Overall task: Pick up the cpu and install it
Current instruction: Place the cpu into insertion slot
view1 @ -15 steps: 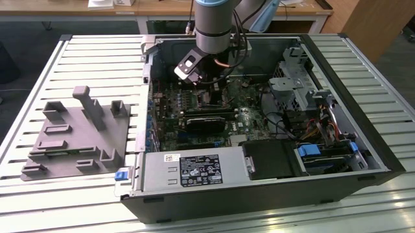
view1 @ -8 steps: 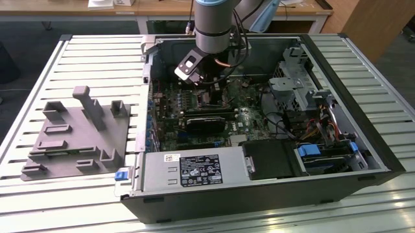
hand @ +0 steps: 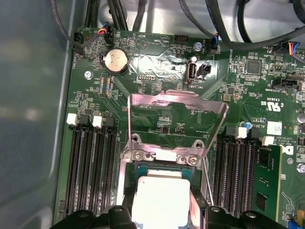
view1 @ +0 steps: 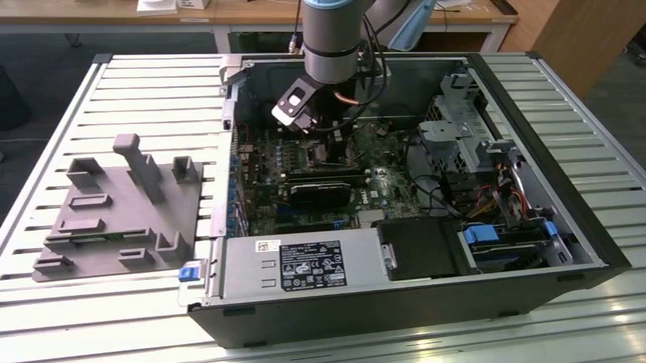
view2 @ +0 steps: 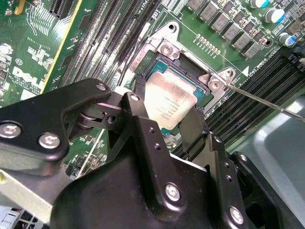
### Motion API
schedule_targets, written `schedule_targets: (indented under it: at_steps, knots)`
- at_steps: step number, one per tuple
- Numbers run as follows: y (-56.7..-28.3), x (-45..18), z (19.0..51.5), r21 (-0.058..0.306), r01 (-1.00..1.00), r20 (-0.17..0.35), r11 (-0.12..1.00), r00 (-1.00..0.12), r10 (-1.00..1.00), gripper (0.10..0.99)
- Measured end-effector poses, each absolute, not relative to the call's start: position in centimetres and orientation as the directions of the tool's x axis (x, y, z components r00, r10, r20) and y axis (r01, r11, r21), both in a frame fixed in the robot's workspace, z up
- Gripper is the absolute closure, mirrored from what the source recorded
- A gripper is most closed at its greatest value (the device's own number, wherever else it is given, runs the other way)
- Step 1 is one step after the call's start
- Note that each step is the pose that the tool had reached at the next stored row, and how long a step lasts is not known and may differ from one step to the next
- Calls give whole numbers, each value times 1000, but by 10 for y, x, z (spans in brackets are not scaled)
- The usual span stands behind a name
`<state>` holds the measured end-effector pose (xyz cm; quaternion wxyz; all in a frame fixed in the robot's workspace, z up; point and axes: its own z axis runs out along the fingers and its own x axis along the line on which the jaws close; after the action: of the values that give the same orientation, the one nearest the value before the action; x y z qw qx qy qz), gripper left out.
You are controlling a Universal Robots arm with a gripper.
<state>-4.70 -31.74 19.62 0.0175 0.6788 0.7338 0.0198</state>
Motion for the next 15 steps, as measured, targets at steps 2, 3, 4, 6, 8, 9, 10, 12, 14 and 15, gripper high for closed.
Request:
schedule_targets:
  at_steps: [2, 3, 4, 6, 8, 9, 10, 12, 14, 15]
  knots:
    - [-318, -47, 196, 53, 996, 1, 77, -77, 997, 553]
    - [-318, -47, 196, 53, 996, 1, 77, -77, 997, 553]
    - [-318, -47, 196, 53, 996, 1, 76, -76, 997, 553]
    - [-318, -47, 195, 52, 996, 1, 75, -75, 997, 553]
    - [-318, -47, 195, 52, 996, 1, 73, -73, 997, 553]
    - [-318, -46, 195, 52, 996, 1, 72, -73, 997, 553]
    - [-318, -46, 195, 52, 996, 1, 71, -72, 997, 553]
    - [-318, -46, 195, 52, 996, 1, 70, -70, 998, 553]
    - [-318, -46, 195, 52, 996, 1, 70, -70, 998, 553]
    - [-318, -46, 195, 52, 996, 1, 70, -70, 998, 553]
